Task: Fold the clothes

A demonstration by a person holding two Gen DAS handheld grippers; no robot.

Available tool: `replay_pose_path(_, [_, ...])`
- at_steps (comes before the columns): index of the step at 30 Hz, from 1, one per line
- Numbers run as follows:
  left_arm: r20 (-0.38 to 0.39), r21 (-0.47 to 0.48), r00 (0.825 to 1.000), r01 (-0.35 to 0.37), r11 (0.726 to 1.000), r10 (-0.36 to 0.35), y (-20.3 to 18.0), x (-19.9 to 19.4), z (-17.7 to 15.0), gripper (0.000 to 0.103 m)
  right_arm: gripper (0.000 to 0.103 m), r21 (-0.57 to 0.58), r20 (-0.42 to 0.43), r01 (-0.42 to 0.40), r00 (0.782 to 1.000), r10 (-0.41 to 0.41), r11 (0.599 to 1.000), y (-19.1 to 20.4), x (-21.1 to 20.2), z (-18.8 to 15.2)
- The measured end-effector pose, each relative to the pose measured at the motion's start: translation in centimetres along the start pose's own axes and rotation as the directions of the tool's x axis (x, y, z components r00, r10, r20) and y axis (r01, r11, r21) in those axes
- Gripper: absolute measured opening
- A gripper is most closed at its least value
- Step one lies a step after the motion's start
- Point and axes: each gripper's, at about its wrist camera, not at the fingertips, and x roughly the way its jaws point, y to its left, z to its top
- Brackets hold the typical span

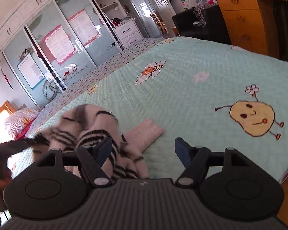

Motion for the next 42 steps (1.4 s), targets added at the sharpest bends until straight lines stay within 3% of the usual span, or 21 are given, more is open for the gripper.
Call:
replay_pose_path(2, [0.092,-0.024,0.988,-0.121,0.992,0.123,2.1,-2.7,1.2,0.011,0.073,0.007,-0.013,-0.020,1.000,0.020,1.000,0.0,0.1,-0.4])
replay_pose_path(4, [0.116,-0.067,0.955,-0.266,0.962,0.272,4.7,-5.0,1.2,0.010,0.074,0.014,-0.026,-0.039,0.999,0.040,0.999,-0.1,0.2,-0.9])
replay_pose_path(5, [0.116,-0.098,0.937,-0.319,0.943,0.330,5.9,-6.1,1.0,0.005,0.076,0.017,-0.033,-0.049,0.998,0.050,0.999,-0.1,0.3,-1.1])
replay_pose_path(11, [-0.008,-0.152,0.899,-0.434,0.888,0.438,10.2,-9.2,-4.2,0.004,0.078,-0.126,-0.157,-0.209,0.969,0.189,0.970,4.9,2.9,-2.9])
replay_pose_path(14, [-0.057,-0.150,0.908,-0.418,0.896,0.414,11.0,-10.0,-6.0,0.004,0.078,-0.184,-0.216,-0.231,0.958,0.189,0.955,7.0,4.3,-3.7])
replay_pose_path(16, [-0.039,-0.103,0.920,-0.392,0.914,0.391,10.7,-11.1,-6.5,0.005,0.079,-0.233,-0.249,-0.223,0.955,0.164,0.947,8.0,4.8,-4.3])
replay_pose_path(19, [-0.007,-0.034,0.947,-0.320,0.947,0.320,10.1,-11.8,-6.9,0.007,0.080,-0.152,-0.298,-0.214,0.941,0.162,0.965,7.9,5.9,-4.7])
replay_pose_path(21, [-0.014,0.017,0.971,-0.236,0.972,0.237,8.9,-11.9,-7.4,0.015,0.081,-0.102,-0.323,-0.205,0.933,0.162,0.973,7.8,6.7,-4.8])
replay_pose_path(23, [-0.024,0.070,0.983,-0.180,0.981,0.182,7.8,-11.7,-8.1,0.025,0.079,-0.099,-0.334,-0.200,0.929,0.157,0.975,8.0,8.0,-4.8])
replay_pose_path(24, [-0.030,0.098,0.986,-0.160,0.982,0.164,7.2,-11.5,-8.5,0.029,0.061,-0.101,-0.334,-0.215,0.927,0.170,0.971,8.6,8.4,-4.5])
replay_pose_path(25, [-0.037,0.125,0.989,-0.140,0.982,0.146,6.7,-11.3,-8.9,0.030,0.037,-0.104,-0.333,-0.230,0.925,0.184,0.968,9.1,8.8,-4.2])
replay_pose_path(28, [-0.044,0.195,0.993,-0.097,0.976,0.108,5.3,-11.0,-9.8,0.031,0.014,-0.134,-0.290,-0.283,0.928,0.235,0.950,11.3,9.3,-2.5])
replay_pose_path(30, [-0.034,0.260,0.995,-0.077,0.963,0.089,4.5,-11.2,-10.4,0.031,0.012,-0.143,-0.241,-0.322,0.929,0.282,0.936,13.0,9.7,-0.3])
replay_pose_path(33, [-0.036,0.409,0.999,-0.004,0.912,0.021,2.4,-11.5,-11.4,0.034,0.012,-0.162,-0.171,-0.359,0.928,0.332,0.919,15.2,11.1,2.6])
replay_pose_path(35, [-0.058,0.537,0.998,0.053,0.842,-0.026,0.6,-11.5,-12.4,0.035,0.012,-0.169,-0.184,-0.366,0.924,0.336,0.915,15.9,12.8,3.8])
replay_pose_path(40, [0.000,0.764,1.000,-0.010,0.645,0.016,-3.1,-9.4,-15.8,0.045,0.013,-0.129,-0.231,-0.340,0.924,0.305,0.932,14.9,14.3,3.4])
replay_pose_path(41, [0.010,0.790,1.000,-0.020,0.613,0.020,-3.6,-8.8,-16.3,0.045,0.013,-0.120,-0.232,-0.337,0.924,0.304,0.934,14.4,14.2,3.1])
replay_pose_path(42, [0.000,0.799,1.000,-0.009,0.602,0.014,-3.9,-8.1,-16.5,0.044,0.013,-0.106,-0.229,-0.330,0.926,0.300,0.938,13.9,14.1,3.0])
